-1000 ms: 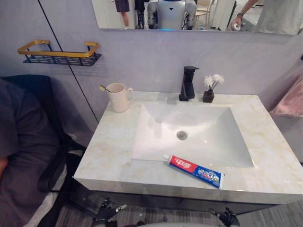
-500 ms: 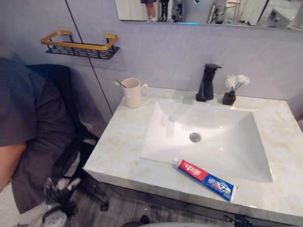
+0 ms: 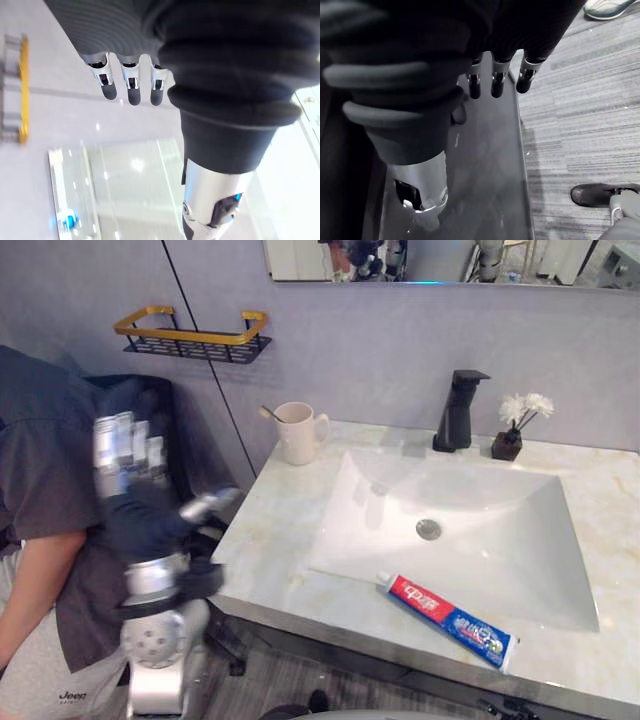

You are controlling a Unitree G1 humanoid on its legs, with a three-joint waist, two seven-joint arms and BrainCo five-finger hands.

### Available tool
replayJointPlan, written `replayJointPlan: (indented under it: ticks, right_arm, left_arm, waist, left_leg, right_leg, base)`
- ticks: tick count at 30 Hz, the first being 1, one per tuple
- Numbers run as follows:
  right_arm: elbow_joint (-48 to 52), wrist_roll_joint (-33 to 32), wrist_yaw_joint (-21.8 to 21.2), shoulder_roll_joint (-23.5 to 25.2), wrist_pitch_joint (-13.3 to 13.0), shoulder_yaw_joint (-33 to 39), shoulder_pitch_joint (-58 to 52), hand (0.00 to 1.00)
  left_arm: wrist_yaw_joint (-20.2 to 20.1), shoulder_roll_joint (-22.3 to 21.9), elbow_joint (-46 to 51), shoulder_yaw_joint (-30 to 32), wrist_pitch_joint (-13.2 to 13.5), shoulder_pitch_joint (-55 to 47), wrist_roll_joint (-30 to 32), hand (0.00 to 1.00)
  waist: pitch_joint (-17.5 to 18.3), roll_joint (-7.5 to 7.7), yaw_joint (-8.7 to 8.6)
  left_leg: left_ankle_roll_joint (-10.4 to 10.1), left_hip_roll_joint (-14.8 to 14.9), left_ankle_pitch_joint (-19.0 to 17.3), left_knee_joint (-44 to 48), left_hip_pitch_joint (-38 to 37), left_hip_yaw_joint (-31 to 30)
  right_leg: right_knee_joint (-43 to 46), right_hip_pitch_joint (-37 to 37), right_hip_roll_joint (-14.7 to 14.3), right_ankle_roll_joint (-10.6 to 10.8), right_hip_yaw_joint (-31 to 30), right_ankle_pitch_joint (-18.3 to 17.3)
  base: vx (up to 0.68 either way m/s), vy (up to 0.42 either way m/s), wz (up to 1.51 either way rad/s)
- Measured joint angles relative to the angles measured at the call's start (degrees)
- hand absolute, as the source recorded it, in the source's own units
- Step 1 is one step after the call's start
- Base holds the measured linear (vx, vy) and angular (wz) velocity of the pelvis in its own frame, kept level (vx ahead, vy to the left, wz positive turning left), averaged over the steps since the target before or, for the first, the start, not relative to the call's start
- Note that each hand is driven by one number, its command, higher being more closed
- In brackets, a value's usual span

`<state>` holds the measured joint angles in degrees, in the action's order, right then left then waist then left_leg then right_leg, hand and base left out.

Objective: Organize washtable

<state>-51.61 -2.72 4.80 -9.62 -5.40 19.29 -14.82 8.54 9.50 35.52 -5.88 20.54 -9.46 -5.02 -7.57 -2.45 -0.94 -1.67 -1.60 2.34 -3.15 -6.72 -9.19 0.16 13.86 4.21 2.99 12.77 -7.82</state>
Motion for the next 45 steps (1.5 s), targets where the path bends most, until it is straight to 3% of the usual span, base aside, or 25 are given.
replayJointPlan:
  ticks: [6, 9, 18, 27, 32, 43, 44, 45]
  right_arm:
    - [-1.53, -0.04, -0.07, 0.03, -0.69, -4.7, 1.22, 0.0]
    - [-1.54, -0.02, -0.16, 0.11, -0.73, -6.4, 1.61, 0.0]
    - [-1.54, -0.11, -0.67, 0.06, -0.73, -7.83, 1.84, 0.0]
    - [-1.01, -1.3, -1.35, 0.05, -0.96, -8.67, 2.29, 0.0]
    - [-1.01, -1.29, -1.38, 0.05, -0.96, -8.97, 3.07, 0.0]
    - [-0.95, -1.28, -1.53, -0.26, -0.96, -9.15, 4.05, 0.0]
    - [-0.95, -1.27, -1.7, -0.34, -0.96, -9.17, 4.35, 0.0]
    - [-0.86, -1.27, -1.85, -0.4, -0.97, -9.17, 4.36, 0.0]
  left_arm:
    - [-3.08, 3.97, -9.05, -18.3, -0.66, 4.55, 10.38, 0.0]
    - [-5.37, 5.49, -13.02, -21.82, -1.47, 5.45, 16.23, 0.0]
    - [-7.45, 9.4, -23.46, -26.37, -2.25, 8.89, 31.03, 0.0]
    - [-7.08, 9.94, -31.66, -28.0, -2.88, 13.02, 39.06, 0.0]
    - [-7.08, 9.88, -34.7, -28.35, -3.83, 13.37, 41.9, 0.0]
    - [-5.92, 9.67, -39.04, -28.46, -4.48, 18.06, 43.98, 0.0]
    - [-5.87, 9.66, -39.73, -28.45, -4.47, 18.56, 43.96, 1.0]
    - [-5.91, 9.66, -40.49, -28.81, -4.44, 19.4, 43.96, 1.0]
  waist:
    - [0.41, -0.5, -1.41]
    - [0.56, -0.24, -1.41]
    - [0.72, 0.29, -1.66]
    - [0.75, 0.39, -2.19]
    - [0.78, 0.46, -3.4]
    - [0.79, 0.49, -4.11]
    - [0.79, 0.49, -4.48]
    - [0.82, 0.45, -4.55]
  left_leg:
    - [-0.13, 0.95, 0.07, 0.0, -0.27, 1.39]
    - [-0.24, 1.62, 0.1, -0.03, -0.2, 2.17]
    - [-0.29, 1.58, 0.14, -0.05, -0.17, 2.38]
    - [-0.38, 1.58, 0.28, -0.75, -0.08, 3.01]
    - [-0.37, 1.57, 0.28, -0.84, -0.06, 3.31]
    - [-0.36, 1.66, 0.23, -0.85, -0.04, 4.7]
    - [-0.35, 1.65, 0.23, -0.85, -0.03, 4.79]
    - [-0.35, 1.64, 0.24, -0.84, -0.04, 4.89]
  right_leg:
    - [-0.24, -0.17, -0.83, -0.43, -1.04, 0.32]
    - [-0.36, -0.69, -1.35, -0.63, -2.09, 0.65]
    - [-0.53, -0.67, -1.3, -0.3, -2.43, 1.1]
    - [-1.54, -1.22, -1.25, -0.14, -3.29, 1.77]
    - [-2.24, -1.2, -1.29, -0.12, -3.79, 2.13]
    - [-2.34, -1.57, -1.23, 0.32, -5.07, 2.56]
    - [-2.34, -1.73, -1.2, 0.33, -5.19, 2.57]
    - [-2.35, -1.79, -1.18, 0.33, -5.33, 2.58]
  base:
    - [-0.06, -0.018, -0.09]
    - [-0.02, -0.029, -0.2]
    - [-0.01, -0.001, -0.02]
    - [-0.03, 0.006, -0.05]
    - [0.01, -0.008, -0.05]
    - [-0.02, -0.006, -0.06]
    - [-0.06, 0.002, -0.06]
    - [-0.05, 0.001, -0.06]
